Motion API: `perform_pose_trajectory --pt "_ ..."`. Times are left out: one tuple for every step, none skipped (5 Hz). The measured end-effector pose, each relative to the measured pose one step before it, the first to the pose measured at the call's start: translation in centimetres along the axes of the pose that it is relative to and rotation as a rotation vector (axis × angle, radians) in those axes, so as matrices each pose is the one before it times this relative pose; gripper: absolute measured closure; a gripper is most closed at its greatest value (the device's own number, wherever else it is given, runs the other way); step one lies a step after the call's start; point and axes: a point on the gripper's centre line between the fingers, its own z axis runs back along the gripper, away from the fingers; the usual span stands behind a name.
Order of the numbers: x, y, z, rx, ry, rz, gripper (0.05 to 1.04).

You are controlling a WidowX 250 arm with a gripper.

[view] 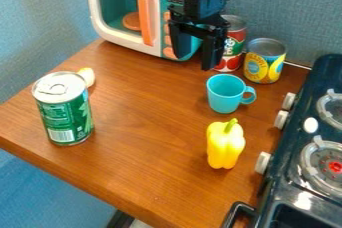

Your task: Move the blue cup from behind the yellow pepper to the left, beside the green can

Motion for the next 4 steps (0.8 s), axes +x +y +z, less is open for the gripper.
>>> perform_pose_trajectory --pt "-0.306 0.137 -1.639 -0.0094 0.0433 0.0063 0.082" --pt "0.668 0.877 -0.717 0.0496 -0.0186 0.0034 0.082" --pt "0.5 0.209 -1.077 -0.0055 -0.0126 0.0175 0.083" --pt "0.92 0.354 0.253 -0.0063 -0.0351 0.0147 0.083"
